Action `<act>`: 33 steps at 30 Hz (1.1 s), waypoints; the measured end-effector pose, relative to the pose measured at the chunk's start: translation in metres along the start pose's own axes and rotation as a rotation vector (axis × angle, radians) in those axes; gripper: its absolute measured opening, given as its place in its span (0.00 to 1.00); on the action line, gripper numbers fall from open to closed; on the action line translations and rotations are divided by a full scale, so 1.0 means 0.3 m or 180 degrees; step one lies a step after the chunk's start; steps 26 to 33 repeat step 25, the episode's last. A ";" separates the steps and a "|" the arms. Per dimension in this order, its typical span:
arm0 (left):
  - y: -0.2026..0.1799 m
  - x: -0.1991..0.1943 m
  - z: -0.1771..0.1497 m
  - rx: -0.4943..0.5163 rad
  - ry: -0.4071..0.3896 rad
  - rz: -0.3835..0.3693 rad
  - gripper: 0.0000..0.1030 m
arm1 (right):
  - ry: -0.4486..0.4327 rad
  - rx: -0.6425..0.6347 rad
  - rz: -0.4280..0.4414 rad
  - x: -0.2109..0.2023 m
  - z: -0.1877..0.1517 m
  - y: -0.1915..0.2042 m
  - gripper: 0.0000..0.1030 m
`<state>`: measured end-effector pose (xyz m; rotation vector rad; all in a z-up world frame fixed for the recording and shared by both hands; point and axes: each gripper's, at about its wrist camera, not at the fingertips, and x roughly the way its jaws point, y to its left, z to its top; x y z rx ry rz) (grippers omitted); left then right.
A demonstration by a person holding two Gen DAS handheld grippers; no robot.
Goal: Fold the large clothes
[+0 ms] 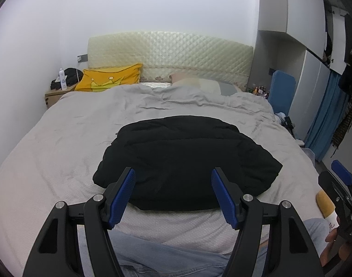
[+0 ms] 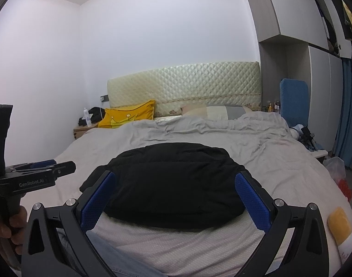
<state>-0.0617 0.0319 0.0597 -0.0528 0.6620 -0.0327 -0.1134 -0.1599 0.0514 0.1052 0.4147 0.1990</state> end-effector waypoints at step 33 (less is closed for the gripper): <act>-0.002 0.002 0.007 0.0000 0.0012 -0.0019 0.67 | 0.0017 0.0015 0.0011 -0.008 -0.002 -0.005 0.99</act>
